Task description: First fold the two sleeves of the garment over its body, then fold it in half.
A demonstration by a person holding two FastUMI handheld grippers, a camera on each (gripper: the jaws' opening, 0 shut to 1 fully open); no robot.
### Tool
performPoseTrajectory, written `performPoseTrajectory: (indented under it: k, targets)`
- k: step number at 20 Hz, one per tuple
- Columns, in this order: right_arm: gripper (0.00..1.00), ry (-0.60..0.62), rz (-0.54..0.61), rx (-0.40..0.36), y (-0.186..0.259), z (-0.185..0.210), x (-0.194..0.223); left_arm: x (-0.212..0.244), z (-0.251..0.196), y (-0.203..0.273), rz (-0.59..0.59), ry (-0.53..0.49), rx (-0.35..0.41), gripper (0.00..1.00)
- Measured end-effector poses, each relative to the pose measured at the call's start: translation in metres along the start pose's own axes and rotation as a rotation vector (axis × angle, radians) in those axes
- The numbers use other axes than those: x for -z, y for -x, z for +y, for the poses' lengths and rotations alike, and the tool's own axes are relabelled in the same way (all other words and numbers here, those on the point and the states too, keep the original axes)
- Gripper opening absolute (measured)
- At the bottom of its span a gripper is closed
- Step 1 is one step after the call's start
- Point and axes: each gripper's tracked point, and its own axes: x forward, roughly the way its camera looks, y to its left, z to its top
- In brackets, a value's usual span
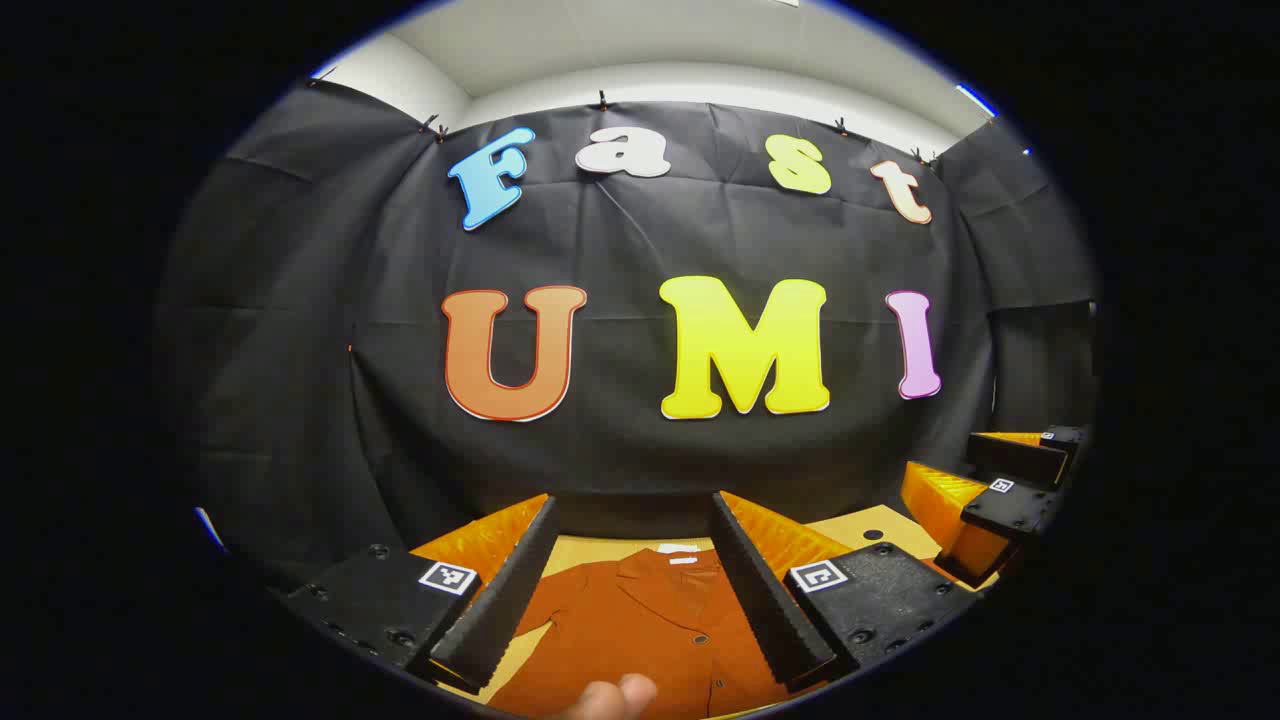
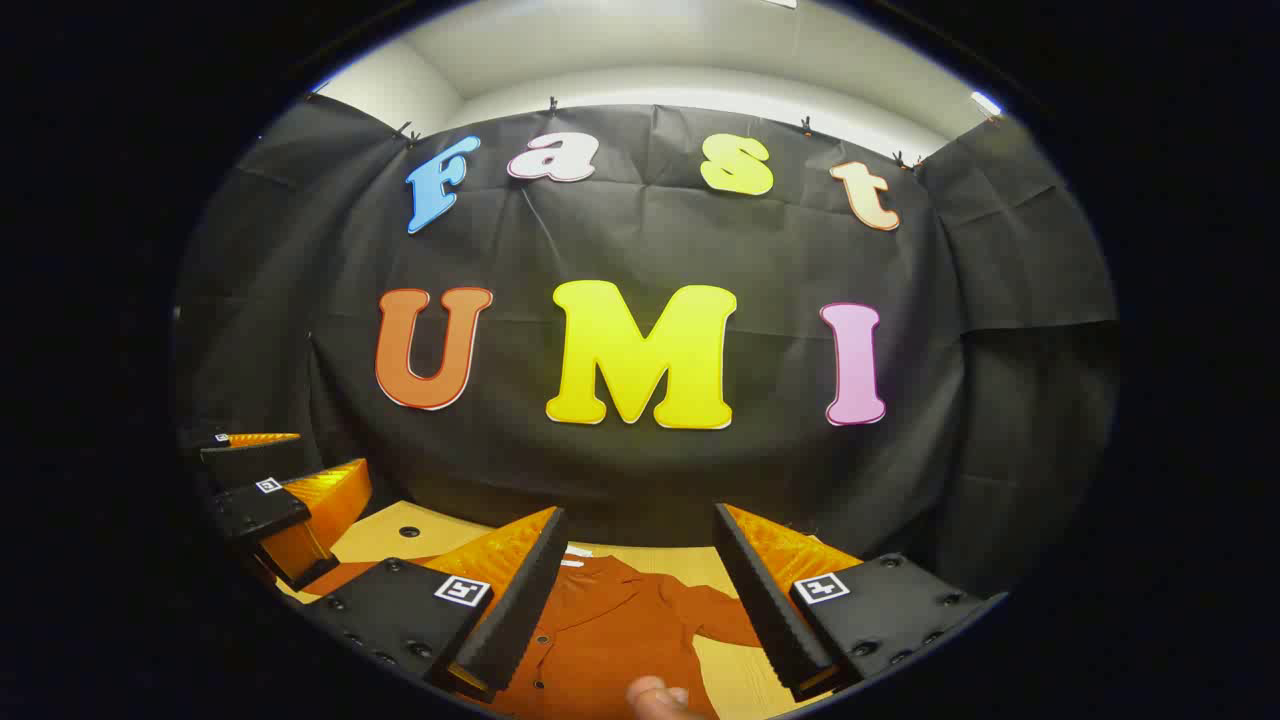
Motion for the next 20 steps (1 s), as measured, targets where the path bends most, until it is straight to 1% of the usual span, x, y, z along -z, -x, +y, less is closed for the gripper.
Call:
performPoseTrajectory:
  k: [4,14,15,18,20]
  targets:
    - [0.94,0.002,0.001,-0.011,0.000,-0.006,0.002,0.006,-0.009,-0.005,0.013,-0.014,-0.001,0.98]
    - [0.95,-0.041,0.009,0.008,-0.008,-0.029,0.006,0.013,-0.026,-0.009,0.017,-0.031,0.010,0.98]
    - [0.94,-0.041,0.010,0.007,-0.009,-0.030,0.007,0.013,-0.027,-0.009,0.018,-0.031,0.010,0.98]
    - [0.94,-0.028,0.002,0.020,-0.013,-0.040,0.005,0.016,-0.031,-0.010,0.025,-0.029,0.011,0.98]
    - [0.94,-0.013,-0.014,0.055,-0.021,-0.057,0.000,0.017,-0.033,-0.011,0.031,-0.030,0.011,0.98]
